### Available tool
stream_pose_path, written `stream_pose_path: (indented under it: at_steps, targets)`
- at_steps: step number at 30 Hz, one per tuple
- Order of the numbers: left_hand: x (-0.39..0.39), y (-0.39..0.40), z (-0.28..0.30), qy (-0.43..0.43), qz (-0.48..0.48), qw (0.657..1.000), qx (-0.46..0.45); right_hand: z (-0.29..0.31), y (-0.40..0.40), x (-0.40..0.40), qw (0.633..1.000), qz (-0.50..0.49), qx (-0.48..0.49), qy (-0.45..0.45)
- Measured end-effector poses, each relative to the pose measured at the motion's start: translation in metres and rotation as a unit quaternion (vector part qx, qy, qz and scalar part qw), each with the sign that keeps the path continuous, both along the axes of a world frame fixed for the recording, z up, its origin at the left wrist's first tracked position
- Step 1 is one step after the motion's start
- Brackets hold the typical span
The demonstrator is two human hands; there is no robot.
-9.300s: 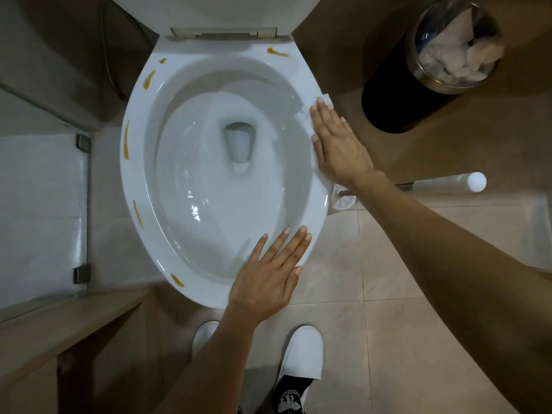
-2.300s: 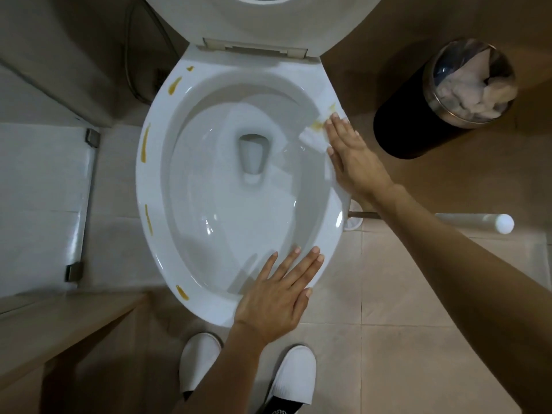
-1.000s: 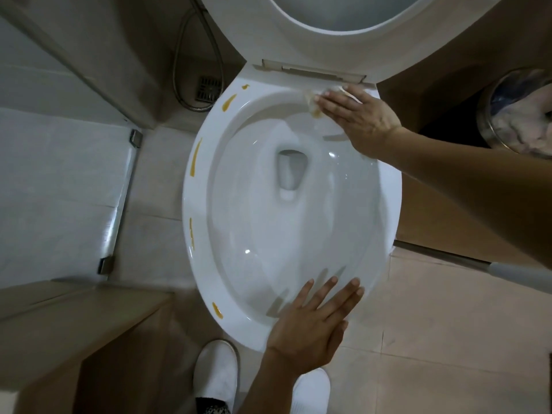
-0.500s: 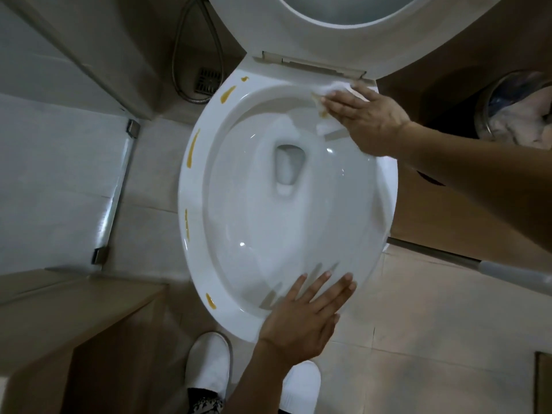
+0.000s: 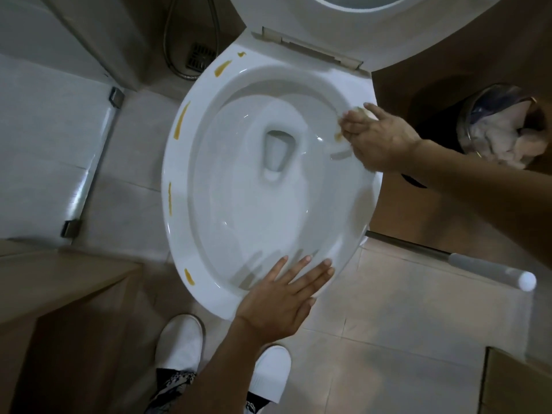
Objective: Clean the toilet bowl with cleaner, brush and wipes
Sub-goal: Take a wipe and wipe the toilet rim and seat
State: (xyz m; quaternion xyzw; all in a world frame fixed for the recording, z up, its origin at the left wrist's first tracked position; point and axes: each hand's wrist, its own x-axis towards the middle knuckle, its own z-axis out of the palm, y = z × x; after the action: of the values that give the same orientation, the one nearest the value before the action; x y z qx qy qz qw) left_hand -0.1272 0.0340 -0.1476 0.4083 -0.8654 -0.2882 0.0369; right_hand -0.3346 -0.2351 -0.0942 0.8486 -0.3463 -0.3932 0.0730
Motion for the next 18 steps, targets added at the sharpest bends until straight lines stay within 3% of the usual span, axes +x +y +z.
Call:
stream_pose_path:
  at_steps: [2,5,10,14,16,18]
  targets:
    - [0.000,0.000,0.000,0.001,0.004,1.000,-0.005,0.001,0.016,-0.015,0.997,0.015,0.020,-0.071]
    - [0.000,0.000,0.001,0.000,0.004,1.000,-0.005,0.004,0.014,-0.025,0.993,0.062,0.031,-0.095]
    - [0.000,0.000,0.001,-0.004,-0.001,1.000,-0.006,0.014,-0.026,-0.008,0.996,0.087,0.019,0.021]
    - [0.000,0.000,0.000,-0.008,-0.001,1.000,-0.001,0.011,-0.021,-0.008,0.997,0.069,0.025,0.026]
    - [-0.001,0.000,0.000,-0.006,-0.001,1.000,0.000,0.008,-0.004,-0.012,0.999,0.037,0.038,0.000]
    - [-0.001,0.000,0.000,-0.005,0.000,1.000,-0.002,0.004,0.014,-0.018,0.993,0.024,0.062,-0.093]
